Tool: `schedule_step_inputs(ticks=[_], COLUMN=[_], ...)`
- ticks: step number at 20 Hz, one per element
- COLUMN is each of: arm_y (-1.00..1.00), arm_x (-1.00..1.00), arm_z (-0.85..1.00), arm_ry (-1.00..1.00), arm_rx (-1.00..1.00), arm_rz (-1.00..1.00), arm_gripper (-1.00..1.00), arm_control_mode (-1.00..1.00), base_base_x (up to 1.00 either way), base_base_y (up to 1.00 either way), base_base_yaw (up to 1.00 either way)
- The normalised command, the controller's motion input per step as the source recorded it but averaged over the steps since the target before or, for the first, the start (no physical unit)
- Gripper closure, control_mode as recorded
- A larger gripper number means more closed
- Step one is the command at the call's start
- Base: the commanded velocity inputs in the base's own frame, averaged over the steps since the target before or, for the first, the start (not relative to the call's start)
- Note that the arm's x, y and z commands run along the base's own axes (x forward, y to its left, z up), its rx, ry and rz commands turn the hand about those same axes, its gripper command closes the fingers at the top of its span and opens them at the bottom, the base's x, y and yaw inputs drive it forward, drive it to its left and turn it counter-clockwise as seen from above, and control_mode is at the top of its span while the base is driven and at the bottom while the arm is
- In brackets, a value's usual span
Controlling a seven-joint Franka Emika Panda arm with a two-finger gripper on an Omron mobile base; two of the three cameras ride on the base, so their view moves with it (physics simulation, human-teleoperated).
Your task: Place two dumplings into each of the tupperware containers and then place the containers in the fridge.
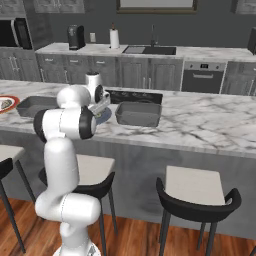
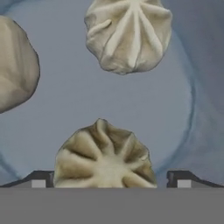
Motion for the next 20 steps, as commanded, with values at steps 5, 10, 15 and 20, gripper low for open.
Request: schedule_step_inputs(ticks=[5,10,15,20], arm_y=[0.05,0.00,-0.17,-0.80], arm_x=[-0.18,-0.86,-0.79,-0.10], arm_z=[-0.23,0.05,0.67,0.76], arm_ry=[0.05,-0.14,-0.35,-0.09], arm_rx=[-0.04,0.00,0.00,0.00], arm_rz=[0.00,0.01,0.00,-0.09], arm_gripper=[1.00,1.00,1.00,1.00], arm_control_mode=[-1.00,-1.00,-1.00,-1.00], base_base_x=[0.00,0.00,0.00,0.00], base_base_y=[0.00,0.00,0.00,0.00], base_base_yaw=[0.00,0.00,0.00,0.00])
